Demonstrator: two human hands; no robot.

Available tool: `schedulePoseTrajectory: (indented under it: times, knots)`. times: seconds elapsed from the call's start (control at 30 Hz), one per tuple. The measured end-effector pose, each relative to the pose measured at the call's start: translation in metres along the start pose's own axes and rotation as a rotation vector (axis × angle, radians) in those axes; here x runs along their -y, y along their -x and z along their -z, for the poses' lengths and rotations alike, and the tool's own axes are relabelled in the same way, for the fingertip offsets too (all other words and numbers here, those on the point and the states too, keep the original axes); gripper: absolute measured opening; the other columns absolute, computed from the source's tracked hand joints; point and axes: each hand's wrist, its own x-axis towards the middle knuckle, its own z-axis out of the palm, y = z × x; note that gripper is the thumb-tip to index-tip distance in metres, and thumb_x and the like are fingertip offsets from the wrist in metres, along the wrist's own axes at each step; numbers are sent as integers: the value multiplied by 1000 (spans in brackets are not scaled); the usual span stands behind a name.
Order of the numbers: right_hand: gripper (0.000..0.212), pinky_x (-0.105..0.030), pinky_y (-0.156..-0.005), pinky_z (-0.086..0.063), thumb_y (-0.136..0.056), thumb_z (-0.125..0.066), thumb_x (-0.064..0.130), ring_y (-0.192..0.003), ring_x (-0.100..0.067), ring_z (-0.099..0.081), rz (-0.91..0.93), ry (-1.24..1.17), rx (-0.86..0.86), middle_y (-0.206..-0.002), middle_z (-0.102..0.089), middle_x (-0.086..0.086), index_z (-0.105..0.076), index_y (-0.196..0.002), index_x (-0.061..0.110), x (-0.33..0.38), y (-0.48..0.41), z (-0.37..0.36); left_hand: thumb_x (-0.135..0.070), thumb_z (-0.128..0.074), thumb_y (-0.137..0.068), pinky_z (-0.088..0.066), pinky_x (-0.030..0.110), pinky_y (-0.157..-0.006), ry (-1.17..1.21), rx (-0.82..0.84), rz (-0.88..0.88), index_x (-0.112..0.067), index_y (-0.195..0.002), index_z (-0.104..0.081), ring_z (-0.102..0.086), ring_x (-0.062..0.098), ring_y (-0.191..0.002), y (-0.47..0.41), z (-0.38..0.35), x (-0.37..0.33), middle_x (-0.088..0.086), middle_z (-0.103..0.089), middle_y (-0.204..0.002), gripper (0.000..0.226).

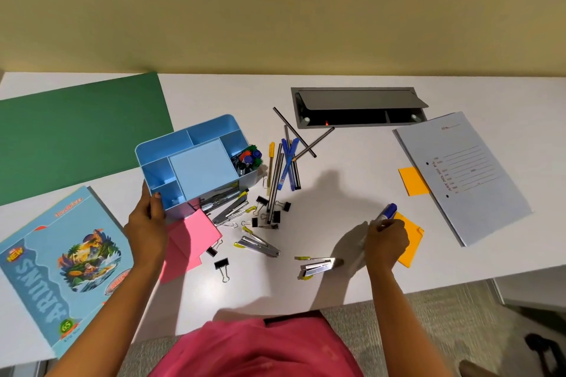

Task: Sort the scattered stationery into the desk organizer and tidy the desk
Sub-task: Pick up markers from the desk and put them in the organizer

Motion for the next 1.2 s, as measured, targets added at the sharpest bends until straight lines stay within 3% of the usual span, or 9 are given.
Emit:
schedulePoseTrajectory:
  times: [0.23, 0.47, 0.57, 0.8, 0.9, 0.97, 1.03, 1.1, 1.2]
  knots:
    - [32, -32, -79, -45, -81, -73, 22, -88, -32, -65, -120, -106, 21, -94, -69, -18, -65, -98, -3, 9, -4, -5, -38, -35, -102, -49, 50, -79, 0, -10, 12, -19, -135, -53, -63, 35, -94, -3, -1, 3, 17, -66, -113, 42]
    - [29, -22, -66, -40, -81, -73, 21, -77, -23, -62, -94, -43, 138, -89, -70, -17, -70, -97, -2, 29, 0, -18, -41, -36, -101, -50, 53, -82, 20, -12, 35, -22, -137, -51, -63, 36, -99, -3, -1, 3, 16, -66, -117, 44]
    - [27, -14, -62, -34, -81, -73, 20, -73, -15, -53, -10, -88, 165, -88, -69, -15, -69, -95, -3, 44, 7, -24, -40, -36, -101, -49, 51, -80, 19, -7, 46, -18, -135, -53, -64, 35, -98, -3, -1, 3, 16, -66, -117, 44]
    - [17, -36, -70, -54, -80, -71, 7, -70, -23, -58, 307, -415, 104, -78, -62, -13, -56, -87, 5, 107, 44, -31, -37, -38, -102, -50, 51, -79, 35, 15, 69, -21, -138, -50, -64, 31, -95, -2, 2, 1, 13, -66, -117, 42]
    - [16, -30, -62, -55, -85, -66, 19, -65, -25, -64, 393, -640, 234, -73, -61, -10, -52, -89, 10, 145, 66, -31, -39, -37, -101, -50, 51, -81, 41, 17, 55, -28, -142, -45, -65, 32, -96, -1, 2, -1, 11, -66, -119, 43]
    - [21, -20, -58, -53, -86, -63, 27, -60, -10, -63, 492, -669, 272, -68, -62, -1, -55, -86, 8, 170, 81, -28, -41, -38, -101, -50, 54, -83, 58, 19, 64, -32, -143, -42, -65, 32, -96, 0, 3, -2, 10, -65, -119, 42]
    - [11, -11, -57, -48, -87, -64, 17, -58, -2, -59, 672, -659, 307, -64, -58, 8, -56, -84, 10, 190, 95, -24, -41, -38, -101, -50, 54, -84, 73, 26, 75, -34, -142, -42, -64, 31, -98, 0, 3, -2, 9, -65, -121, 42]
    - [9, -18, -56, -49, -87, -65, 12, -58, -7, -54, 774, -661, 368, -66, -56, 2, -58, -88, 7, 201, 104, -25, -39, -38, -101, -50, 53, -84, 70, 34, 68, -33, -143, -42, -64, 29, -99, 1, 4, -3, 10, -65, -122, 42]
    - [15, -41, -58, -51, -88, -64, 15, -67, -24, -53, 851, -603, 369, -79, -56, -13, -57, -90, 2, 207, 109, -37, -36, -39, -102, -50, 51, -84, 84, 43, 60, -30, -144, -40, -64, 30, -101, 2, 5, -5, 11, -63, -125, 43]
